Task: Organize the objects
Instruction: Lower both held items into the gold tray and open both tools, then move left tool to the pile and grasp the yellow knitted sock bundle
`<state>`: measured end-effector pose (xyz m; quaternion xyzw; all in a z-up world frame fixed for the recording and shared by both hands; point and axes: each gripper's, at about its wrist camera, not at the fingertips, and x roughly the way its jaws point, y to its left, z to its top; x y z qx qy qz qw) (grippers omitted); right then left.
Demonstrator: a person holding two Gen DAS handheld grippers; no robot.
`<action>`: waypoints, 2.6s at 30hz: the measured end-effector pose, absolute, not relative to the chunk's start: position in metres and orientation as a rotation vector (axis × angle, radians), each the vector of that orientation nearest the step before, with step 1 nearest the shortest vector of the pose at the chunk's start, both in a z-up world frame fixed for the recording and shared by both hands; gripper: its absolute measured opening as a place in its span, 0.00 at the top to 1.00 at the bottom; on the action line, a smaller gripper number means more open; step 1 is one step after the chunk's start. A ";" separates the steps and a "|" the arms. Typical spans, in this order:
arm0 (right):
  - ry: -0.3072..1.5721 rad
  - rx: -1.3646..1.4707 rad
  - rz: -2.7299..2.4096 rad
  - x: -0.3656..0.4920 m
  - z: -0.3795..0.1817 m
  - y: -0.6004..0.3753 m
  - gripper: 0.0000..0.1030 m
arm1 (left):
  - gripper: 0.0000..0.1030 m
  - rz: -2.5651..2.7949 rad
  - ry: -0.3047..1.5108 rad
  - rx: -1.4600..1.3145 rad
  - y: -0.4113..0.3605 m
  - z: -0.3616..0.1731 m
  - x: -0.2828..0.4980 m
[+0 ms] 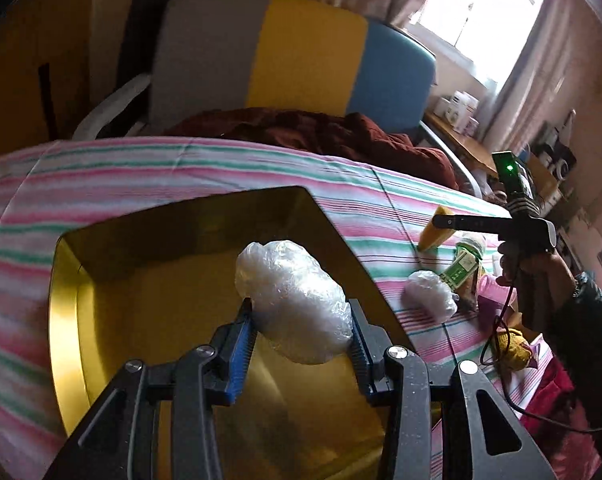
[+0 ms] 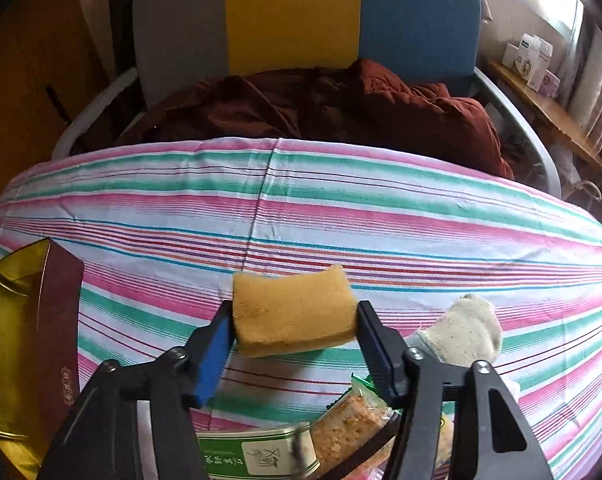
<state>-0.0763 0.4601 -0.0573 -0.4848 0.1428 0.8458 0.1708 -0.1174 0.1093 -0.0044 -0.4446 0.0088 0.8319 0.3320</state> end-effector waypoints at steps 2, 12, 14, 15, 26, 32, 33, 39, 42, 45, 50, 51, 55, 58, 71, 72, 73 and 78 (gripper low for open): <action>0.356 -1.342 2.420 -0.071 -0.044 0.451 0.45 | 0.58 2.191 -0.001 -1.170 0.101 -0.009 -0.116; 0.450 -1.238 2.778 -0.065 0.031 0.344 0.42 | 0.50 2.387 -0.017 -1.184 0.058 -0.007 -0.134; 0.491 -1.261 2.838 -0.073 0.033 0.317 0.40 | 0.33 2.458 0.008 -1.174 0.048 -0.003 -0.138; 0.518 -1.272 2.873 -0.077 0.034 0.303 0.38 | 0.25 2.488 0.002 -1.157 0.042 -0.001 -0.138; 0.524 -1.338 2.941 -0.079 0.025 0.215 0.26 | 0.12 2.655 -0.029 -1.061 -0.012 0.016 -0.099; 0.394 -1.272 2.929 -0.051 0.026 0.192 0.26 | 0.06 2.720 -0.041 -1.007 -0.021 0.018 -0.070; 0.376 -1.256 2.927 -0.048 0.026 0.189 0.26 | 0.06 2.726 -0.044 -1.001 -0.022 0.018 -0.066; 0.267 -1.159 2.898 -0.020 0.029 0.177 0.26 | 0.05 2.741 -0.012 -0.973 -0.015 0.018 -0.046; 0.245 -1.137 2.884 -0.010 0.028 0.176 0.26 | 0.04 2.744 0.028 -0.959 -0.011 0.016 -0.039; 0.224 -1.126 2.873 -0.001 0.027 0.174 0.26 | 0.04 2.756 0.063 -0.941 -0.008 0.016 -0.031; 0.190 -1.086 2.859 0.016 0.025 0.173 0.26 | 0.04 2.771 0.125 -0.913 -0.003 0.015 -0.020; 0.188 -1.080 2.857 0.019 0.025 0.174 0.26 | 0.03 2.771 0.135 -0.908 -0.003 0.015 -0.018; 0.199 -1.075 2.844 0.027 0.023 0.180 0.26 | 0.03 2.764 0.167 -0.890 0.003 0.017 -0.013; 0.225 -1.071 2.828 0.034 0.020 0.188 0.26 | 0.03 2.756 0.189 -0.881 0.008 0.018 -0.010; 0.299 -1.031 2.745 0.057 0.011 0.232 0.26 | 0.03 2.675 0.273 -0.878 0.039 0.014 -0.002; 0.309 -1.033 2.732 0.060 0.010 0.237 0.26 | 0.03 2.663 0.276 -0.877 0.042 0.014 -0.001; 0.324 -1.037 2.717 0.063 0.008 0.244 0.26 | 0.03 2.648 0.281 -0.876 0.045 0.013 0.000; 0.422 -1.030 2.600 0.087 0.002 0.296 0.26 | 0.03 2.554 0.287 -0.865 0.064 0.011 0.004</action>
